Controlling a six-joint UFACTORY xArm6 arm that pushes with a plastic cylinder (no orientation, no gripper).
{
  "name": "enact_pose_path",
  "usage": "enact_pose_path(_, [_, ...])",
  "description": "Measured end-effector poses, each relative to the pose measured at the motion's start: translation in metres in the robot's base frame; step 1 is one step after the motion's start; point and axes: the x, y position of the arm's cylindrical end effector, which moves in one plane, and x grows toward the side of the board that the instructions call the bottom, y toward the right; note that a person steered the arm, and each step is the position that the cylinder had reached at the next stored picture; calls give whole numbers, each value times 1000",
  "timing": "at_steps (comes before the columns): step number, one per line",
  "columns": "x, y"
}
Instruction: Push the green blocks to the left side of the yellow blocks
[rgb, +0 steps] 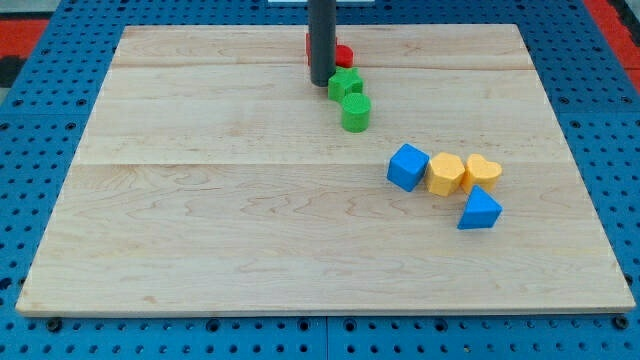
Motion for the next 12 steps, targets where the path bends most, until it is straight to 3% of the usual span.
enact_pose_path(1, [-13, 24])
enact_pose_path(3, [76, 49])
enact_pose_path(4, [96, 49])
enact_pose_path(6, [173, 99])
enact_pose_path(8, [175, -1])
enact_pose_path(9, [113, -4])
enact_pose_path(10, [109, 34])
enact_pose_path(11, [141, 101])
enact_pose_path(12, [121, 77])
